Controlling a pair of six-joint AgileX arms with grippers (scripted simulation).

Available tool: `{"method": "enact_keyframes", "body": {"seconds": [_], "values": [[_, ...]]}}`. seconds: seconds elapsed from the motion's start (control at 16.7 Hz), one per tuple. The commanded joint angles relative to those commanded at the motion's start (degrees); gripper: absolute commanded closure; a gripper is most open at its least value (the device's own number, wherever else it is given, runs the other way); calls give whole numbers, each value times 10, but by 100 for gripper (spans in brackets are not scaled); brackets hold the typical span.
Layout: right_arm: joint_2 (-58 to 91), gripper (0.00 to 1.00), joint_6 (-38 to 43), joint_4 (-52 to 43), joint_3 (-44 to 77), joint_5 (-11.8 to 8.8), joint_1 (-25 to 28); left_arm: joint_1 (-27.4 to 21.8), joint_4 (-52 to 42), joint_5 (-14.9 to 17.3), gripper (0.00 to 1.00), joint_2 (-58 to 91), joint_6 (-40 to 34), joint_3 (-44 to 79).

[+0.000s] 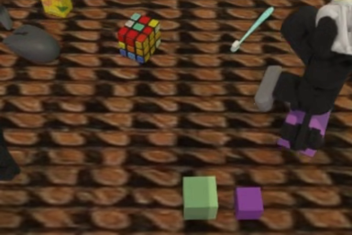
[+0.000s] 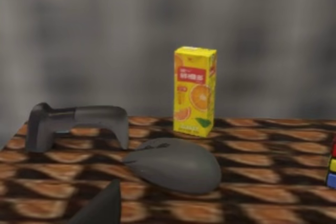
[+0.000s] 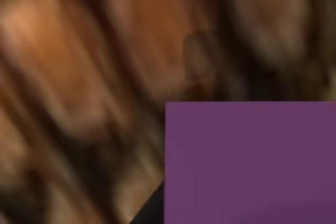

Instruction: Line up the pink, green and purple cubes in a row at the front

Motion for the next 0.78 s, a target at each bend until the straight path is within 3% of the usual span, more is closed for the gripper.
{"method": "enact_keyframes", "body": {"seconds": [0.54, 0.78], "values": [[-14, 100, 3, -43, 30, 0, 9, 0, 0, 0, 0, 0, 0, 0], [40, 100, 36, -84, 117, 0, 94, 0, 0, 0, 0, 0, 0, 0]]}}
